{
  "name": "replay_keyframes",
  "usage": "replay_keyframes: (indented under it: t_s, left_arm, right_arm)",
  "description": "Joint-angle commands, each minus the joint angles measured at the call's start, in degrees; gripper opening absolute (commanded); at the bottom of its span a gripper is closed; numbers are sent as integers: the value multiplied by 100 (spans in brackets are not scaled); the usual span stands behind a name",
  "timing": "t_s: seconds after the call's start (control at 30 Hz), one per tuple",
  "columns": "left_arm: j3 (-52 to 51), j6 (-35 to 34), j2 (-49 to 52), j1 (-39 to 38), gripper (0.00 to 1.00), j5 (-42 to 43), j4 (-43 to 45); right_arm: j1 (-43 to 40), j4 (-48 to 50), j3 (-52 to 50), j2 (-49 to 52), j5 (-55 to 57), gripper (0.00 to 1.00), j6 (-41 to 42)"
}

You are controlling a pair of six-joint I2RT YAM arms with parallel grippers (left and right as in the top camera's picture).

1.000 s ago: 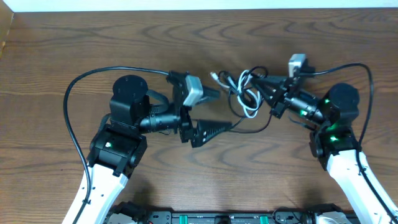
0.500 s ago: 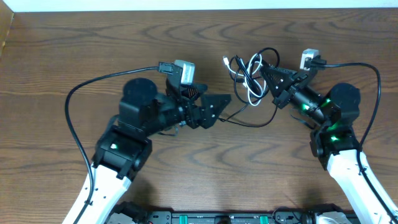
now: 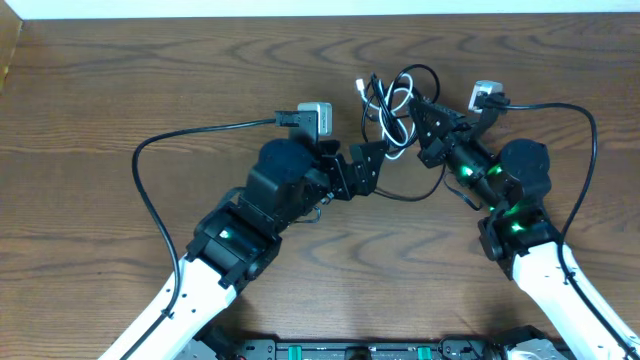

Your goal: Untangle cables

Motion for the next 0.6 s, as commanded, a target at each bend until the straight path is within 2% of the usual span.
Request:
replay_keyframes:
  t_s: [0.0, 0.3, 0.37, 0.57]
  left_arm:
    - [87, -122, 72, -96, 94, -841, 94]
    - [87, 46, 151, -245, 95, -599, 603]
    - [87, 251, 155, -310, 95, -586, 623]
    - [87, 295, 293, -334, 95, -568, 621]
  right_arm:
    - [173, 28, 37, 2, 446, 1, -188]
    - [516, -354, 37, 2, 667, 1, -249]
    - [560, -343, 37, 2, 680, 1, -247]
    - [750, -280, 37, 2, 678, 1, -247]
